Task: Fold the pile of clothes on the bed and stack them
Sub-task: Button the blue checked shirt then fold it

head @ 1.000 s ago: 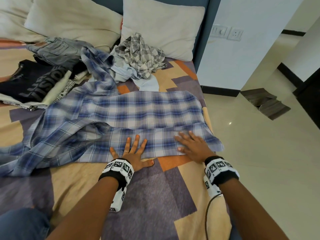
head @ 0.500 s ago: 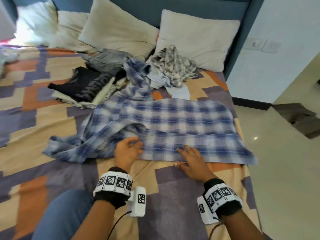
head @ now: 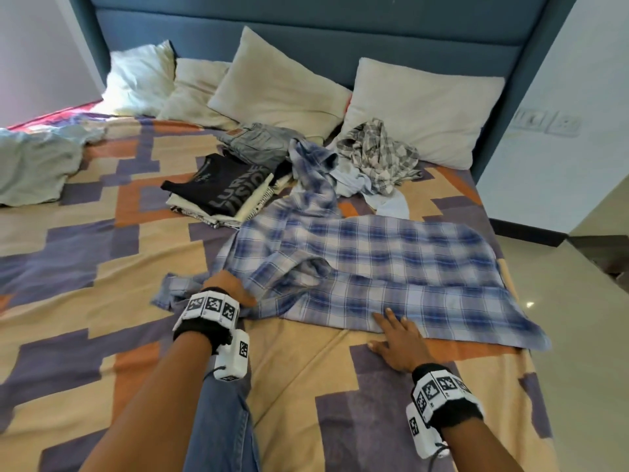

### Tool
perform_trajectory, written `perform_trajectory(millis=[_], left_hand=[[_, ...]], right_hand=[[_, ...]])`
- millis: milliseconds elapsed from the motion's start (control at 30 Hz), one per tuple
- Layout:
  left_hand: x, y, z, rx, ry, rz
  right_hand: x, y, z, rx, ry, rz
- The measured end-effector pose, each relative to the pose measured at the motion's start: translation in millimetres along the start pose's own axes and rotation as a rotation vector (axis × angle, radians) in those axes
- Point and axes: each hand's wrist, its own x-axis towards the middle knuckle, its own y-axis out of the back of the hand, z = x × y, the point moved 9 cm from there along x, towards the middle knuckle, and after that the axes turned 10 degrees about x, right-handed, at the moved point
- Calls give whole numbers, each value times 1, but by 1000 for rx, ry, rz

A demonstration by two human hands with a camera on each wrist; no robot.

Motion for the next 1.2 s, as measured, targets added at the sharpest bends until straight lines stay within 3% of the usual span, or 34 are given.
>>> perform_trajectory(millis=[100,167,300,367,467,567,633,700,767,800,867,933,1000,1067,1133,1200], left_hand=[[4,25,-19,-187,162,214],[-2,58,-26,-330,163,424],[-22,135,-23,-509,-44,881],[-21,163,-4,-590,-277,979],[-16,174,46,-655,-693,794],[-19,153,80,-515,-791,607],[-12,131,70,-577,-682,614],[5,100,39,-702,-417,598],[22,62,11,-586,-136,462],[31,40,4,-465,-52,314],[43,1,2,-255,-38,41],[45,-22,6,-142,-101,-100],[53,-27,5,-197,-138,-66],[55,-15,2,-381,-127,63],[51,6,-3,-460,-102,218],[41,28,-4,-363,-71,375]], right_hand=[[-1,-3,4,7,-13,-5],[0,-2,3,1,-6,-17],[3,-1,2,9,-5,-30],[5,-4,3,9,3,-24],[7,-5,3,13,-12,-24],[11,-5,4,58,-35,-57],[15,-1,2,82,-12,-52],[17,11,-7,129,28,4],[22,29,-24,209,100,96],[24,40,-38,257,149,148],[31,65,-72,340,250,273],[44,83,-113,383,340,335],[64,89,-155,435,387,336],[88,87,-184,499,340,308],[116,73,-194,598,183,237],[141,57,-198,606,17,181]])
